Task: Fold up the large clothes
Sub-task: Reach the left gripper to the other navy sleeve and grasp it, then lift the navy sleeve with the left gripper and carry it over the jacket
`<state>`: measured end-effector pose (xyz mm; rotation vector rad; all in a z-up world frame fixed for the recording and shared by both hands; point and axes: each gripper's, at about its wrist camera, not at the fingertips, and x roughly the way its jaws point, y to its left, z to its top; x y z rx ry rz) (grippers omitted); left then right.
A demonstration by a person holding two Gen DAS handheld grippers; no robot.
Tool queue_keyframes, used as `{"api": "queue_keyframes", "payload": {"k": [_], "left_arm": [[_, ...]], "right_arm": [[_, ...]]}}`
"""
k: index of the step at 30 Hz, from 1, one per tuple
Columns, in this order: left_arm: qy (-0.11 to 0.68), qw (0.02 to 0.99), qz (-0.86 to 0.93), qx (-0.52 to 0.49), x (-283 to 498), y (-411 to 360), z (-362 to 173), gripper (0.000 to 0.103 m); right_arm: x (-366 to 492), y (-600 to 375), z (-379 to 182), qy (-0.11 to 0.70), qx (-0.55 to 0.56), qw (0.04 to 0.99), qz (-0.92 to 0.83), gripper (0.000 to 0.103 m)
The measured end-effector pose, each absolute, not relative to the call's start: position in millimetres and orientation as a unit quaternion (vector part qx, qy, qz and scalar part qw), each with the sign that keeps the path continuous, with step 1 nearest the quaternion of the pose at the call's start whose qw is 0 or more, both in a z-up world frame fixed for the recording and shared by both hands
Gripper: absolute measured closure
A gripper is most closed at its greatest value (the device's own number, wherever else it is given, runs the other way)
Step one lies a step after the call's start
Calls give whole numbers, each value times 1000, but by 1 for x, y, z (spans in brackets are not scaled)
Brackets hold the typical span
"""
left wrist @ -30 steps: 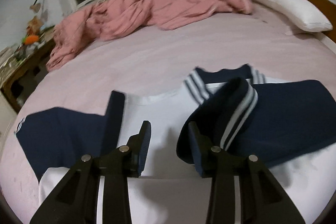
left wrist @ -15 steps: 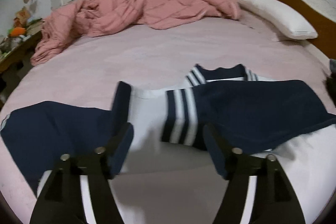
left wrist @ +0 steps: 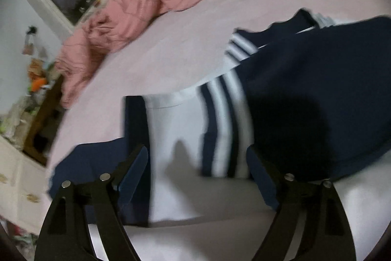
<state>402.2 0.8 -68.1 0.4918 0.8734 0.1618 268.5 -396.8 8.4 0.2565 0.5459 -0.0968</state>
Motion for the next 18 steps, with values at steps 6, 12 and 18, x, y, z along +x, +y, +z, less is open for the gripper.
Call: {"api": "queue_keyframes", "payload": {"k": [6, 12, 18], "left_arm": [[445, 878, 76, 157, 407, 38, -68, 22], [407, 910, -7, 76, 369, 61, -36, 36], [353, 935, -36, -17, 305, 114, 14, 21]], "right_arm": [[267, -416, 9, 270, 160, 948, -53, 16], [269, -420, 8, 276, 177, 944, -43, 16], [269, -405, 0, 288, 175, 941, -26, 15]]}}
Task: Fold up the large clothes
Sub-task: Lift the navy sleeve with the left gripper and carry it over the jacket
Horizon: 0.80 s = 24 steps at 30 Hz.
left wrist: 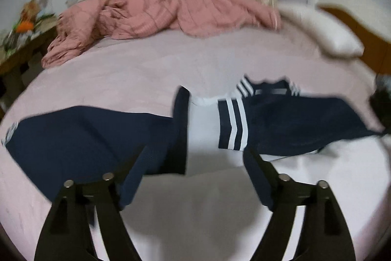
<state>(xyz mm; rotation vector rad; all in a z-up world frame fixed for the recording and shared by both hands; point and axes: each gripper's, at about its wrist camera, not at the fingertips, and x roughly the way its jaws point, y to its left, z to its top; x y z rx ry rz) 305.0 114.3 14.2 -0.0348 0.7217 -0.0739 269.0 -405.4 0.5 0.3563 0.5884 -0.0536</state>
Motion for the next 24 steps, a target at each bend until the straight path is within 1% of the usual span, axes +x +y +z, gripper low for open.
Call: {"api": "queue_keyframes", "payload": {"k": [2, 7, 9, 11, 15, 17, 18, 24], "left_arm": [[333, 941, -39, -42, 283, 138, 27, 20], [291, 956, 11, -39, 252, 192, 37, 20], [279, 958, 24, -56, 247, 214, 31, 17], [262, 961, 41, -77, 238, 236, 21, 10], [304, 946, 53, -98, 253, 270, 4, 9], [311, 943, 87, -84, 263, 280, -1, 4], [316, 940, 97, -86, 267, 284, -4, 3], [367, 899, 135, -198, 284, 339, -41, 3]], "right_arm": [[266, -397, -2, 292, 163, 942, -21, 15], [257, -366, -8, 289, 109, 951, -19, 15], [256, -353, -13, 289, 97, 952, -9, 15], [256, -345, -18, 290, 96, 952, -5, 15], [248, -316, -23, 264, 32, 964, -20, 15], [242, -304, -19, 247, 7, 969, -9, 15], [239, -298, -18, 237, -5, 971, -3, 15], [238, -284, -21, 241, -39, 970, -4, 15]]}}
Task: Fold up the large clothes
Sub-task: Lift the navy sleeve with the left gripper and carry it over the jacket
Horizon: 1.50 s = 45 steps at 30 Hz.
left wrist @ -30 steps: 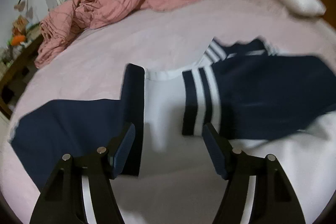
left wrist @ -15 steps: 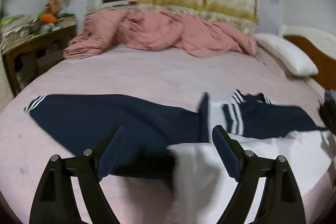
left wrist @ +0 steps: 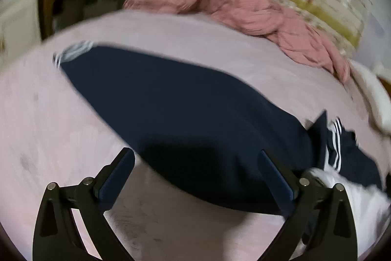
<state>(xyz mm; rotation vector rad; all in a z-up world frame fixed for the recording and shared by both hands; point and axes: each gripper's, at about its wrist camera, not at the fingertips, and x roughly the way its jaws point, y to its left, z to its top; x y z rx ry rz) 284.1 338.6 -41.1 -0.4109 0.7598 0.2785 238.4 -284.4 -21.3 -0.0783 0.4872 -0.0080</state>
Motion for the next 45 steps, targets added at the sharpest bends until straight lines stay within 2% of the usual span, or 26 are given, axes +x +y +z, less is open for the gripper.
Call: {"api": "queue_keyframes", "payload": {"k": [5, 9, 11, 12, 14, 15, 16, 17, 19, 23, 27, 31, 34, 39, 45], "left_arm": [[364, 866, 123, -321, 273, 379, -62, 9], [375, 866, 143, -299, 279, 383, -66, 9], [373, 867, 144, -299, 283, 388, -67, 14], [368, 867, 143, -304, 284, 391, -68, 20], [367, 863, 160, -307, 288, 398, -74, 55], [371, 862, 171, -300, 288, 402, -76, 65], [370, 864, 177, -293, 290, 403, -76, 82], [368, 865, 175, -293, 291, 405, -77, 91], [352, 869, 159, -309, 289, 406, -72, 98], [277, 912, 115, -281, 283, 378, -26, 99], [226, 944, 53, -235, 288, 318, 33, 101], [186, 956, -46, -223, 304, 238, 86, 103], [156, 970, -94, -161, 313, 161, 122, 103], [194, 957, -149, -156, 326, 81, 125, 103], [236, 953, -148, -121, 315, 63, 90, 103]], "right_arm": [[245, -289, -25, 255, -23, 967, 7, 15], [245, -280, -27, 258, -39, 965, 14, 15], [245, -276, -28, 257, -51, 965, 12, 15], [245, -274, -29, 257, -58, 965, 10, 15], [246, -271, -31, 261, -65, 963, 10, 15], [247, -271, -32, 265, -68, 962, 8, 15], [250, -270, -34, 274, -72, 959, 6, 15], [253, -269, -36, 282, -73, 957, 3, 15], [260, -269, -42, 299, -75, 951, 2, 15], [263, -270, -46, 309, -75, 948, 1, 15], [264, -269, -49, 312, -79, 947, -3, 15], [265, -269, -49, 311, -76, 947, -1, 15], [265, -269, -48, 310, -76, 948, -2, 15], [265, -269, -49, 310, -75, 948, -1, 15], [265, -266, -50, 315, -79, 946, -1, 15]]}}
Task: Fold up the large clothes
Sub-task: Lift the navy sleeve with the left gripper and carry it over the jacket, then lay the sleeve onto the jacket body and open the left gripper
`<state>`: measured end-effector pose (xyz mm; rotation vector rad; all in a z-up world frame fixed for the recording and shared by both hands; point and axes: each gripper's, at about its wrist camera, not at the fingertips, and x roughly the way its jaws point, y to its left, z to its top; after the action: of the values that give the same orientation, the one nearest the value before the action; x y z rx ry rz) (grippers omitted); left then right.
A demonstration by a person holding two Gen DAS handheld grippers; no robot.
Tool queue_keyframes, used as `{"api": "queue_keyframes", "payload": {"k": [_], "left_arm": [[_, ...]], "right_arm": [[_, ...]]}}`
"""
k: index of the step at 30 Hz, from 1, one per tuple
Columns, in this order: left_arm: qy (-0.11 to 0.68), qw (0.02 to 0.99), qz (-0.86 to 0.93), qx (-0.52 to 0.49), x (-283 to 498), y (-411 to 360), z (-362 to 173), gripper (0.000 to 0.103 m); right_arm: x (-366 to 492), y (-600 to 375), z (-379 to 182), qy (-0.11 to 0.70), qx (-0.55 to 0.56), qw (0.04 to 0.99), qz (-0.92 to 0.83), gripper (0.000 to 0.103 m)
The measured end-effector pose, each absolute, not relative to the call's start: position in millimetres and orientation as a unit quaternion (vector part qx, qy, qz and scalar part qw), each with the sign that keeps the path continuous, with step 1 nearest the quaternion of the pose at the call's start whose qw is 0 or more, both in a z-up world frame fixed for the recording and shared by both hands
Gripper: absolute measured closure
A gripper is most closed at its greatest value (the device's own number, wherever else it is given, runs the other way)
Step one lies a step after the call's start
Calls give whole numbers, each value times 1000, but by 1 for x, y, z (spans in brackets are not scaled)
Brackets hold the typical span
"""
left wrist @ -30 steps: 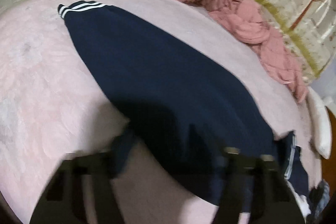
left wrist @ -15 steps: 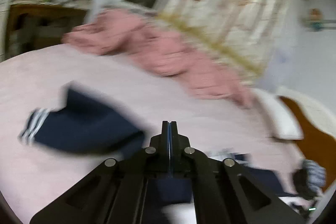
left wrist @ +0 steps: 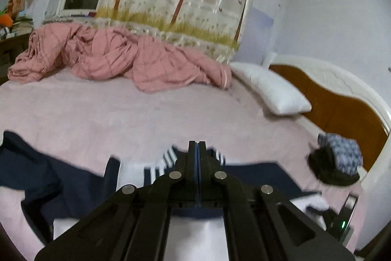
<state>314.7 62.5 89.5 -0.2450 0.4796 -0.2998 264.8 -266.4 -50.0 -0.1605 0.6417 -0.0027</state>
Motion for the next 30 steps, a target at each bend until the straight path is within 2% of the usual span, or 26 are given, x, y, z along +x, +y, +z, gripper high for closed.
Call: {"api": "queue_keyframes", "payload": {"k": [6, 7, 8, 9, 10, 11, 20, 26, 30], "left_arm": [[269, 951, -105, -114, 287, 105, 52, 100], [275, 950, -94, -116, 283, 116, 47, 91], [281, 949, -79, -117, 276, 130, 41, 71], [284, 949, -63, -118, 269, 143, 35, 58], [285, 950, -32, -122, 262, 163, 30, 32], [278, 952, -4, -130, 254, 182, 26, 24], [314, 889, 97, -319, 278, 332, -22, 21], [366, 834, 88, -404, 308, 372, -79, 22], [351, 846, 87, -392, 318, 378, -75, 21]], "right_arm": [[265, -265, -51, 318, -79, 945, -4, 15], [266, -266, -51, 318, -79, 945, -3, 15], [266, -266, -51, 319, -79, 944, -3, 15], [266, -266, -51, 320, -78, 944, -3, 15], [267, -266, -51, 322, -77, 944, -3, 15], [268, -266, -52, 324, -77, 943, -3, 15], [270, -266, -54, 330, -78, 941, -4, 15], [270, -265, -55, 332, -80, 940, -3, 15], [270, -264, -57, 334, -81, 939, -2, 15]]}}
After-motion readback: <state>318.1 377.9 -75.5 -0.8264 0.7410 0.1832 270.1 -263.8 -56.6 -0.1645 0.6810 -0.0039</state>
